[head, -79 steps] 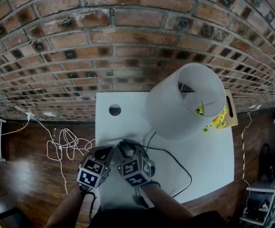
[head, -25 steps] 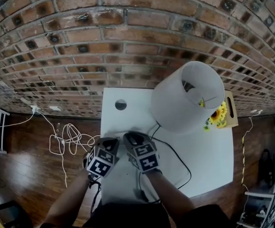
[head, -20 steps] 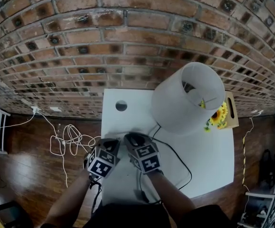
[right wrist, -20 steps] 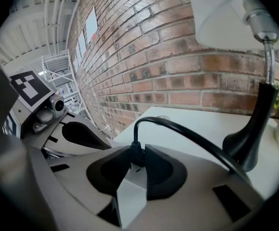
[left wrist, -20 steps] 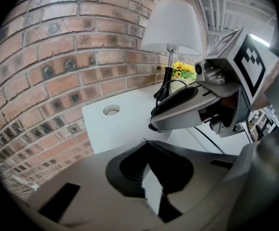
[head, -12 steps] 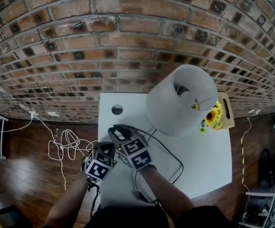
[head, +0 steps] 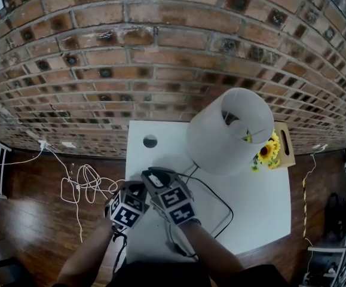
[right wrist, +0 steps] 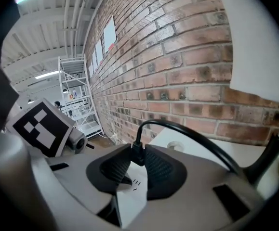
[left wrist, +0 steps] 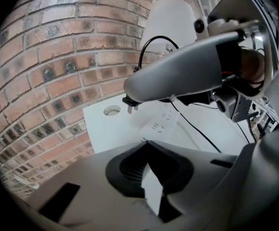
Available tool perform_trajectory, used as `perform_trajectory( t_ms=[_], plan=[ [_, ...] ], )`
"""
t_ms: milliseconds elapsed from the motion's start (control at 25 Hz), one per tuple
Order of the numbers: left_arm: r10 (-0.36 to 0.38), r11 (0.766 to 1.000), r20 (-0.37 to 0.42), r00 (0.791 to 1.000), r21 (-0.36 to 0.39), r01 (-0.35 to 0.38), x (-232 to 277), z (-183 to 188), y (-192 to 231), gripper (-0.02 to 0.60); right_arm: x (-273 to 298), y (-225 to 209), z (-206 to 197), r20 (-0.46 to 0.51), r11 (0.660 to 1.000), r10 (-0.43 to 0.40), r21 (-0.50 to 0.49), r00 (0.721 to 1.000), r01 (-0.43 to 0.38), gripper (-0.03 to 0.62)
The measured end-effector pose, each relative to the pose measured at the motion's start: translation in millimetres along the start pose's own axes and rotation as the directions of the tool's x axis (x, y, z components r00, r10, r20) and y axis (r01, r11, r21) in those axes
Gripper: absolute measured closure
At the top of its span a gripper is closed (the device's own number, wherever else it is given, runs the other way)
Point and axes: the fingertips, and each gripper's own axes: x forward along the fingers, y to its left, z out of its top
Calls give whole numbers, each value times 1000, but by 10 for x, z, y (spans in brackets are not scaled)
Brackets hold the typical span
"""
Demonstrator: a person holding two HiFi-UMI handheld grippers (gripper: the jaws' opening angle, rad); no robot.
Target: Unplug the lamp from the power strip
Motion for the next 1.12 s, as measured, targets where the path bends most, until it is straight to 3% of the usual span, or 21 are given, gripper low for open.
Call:
perform_trajectory(
  t_ms=[280,720,1120],
  plan=[
    [16,1000,11,1000,1,-16,4,-1,-12,554,-160,-148,-25,9,998,-56,-2,998,56,500],
    [43,999,25,999,7,-43,13,22,-9,554,-139,-282,108,36,997,-71,5,997,71,499],
    [10,999,5,1000,38,-10,11,9,-39,554,26,-417,245,32,996,-85,3,996,85,499]
  ],
)
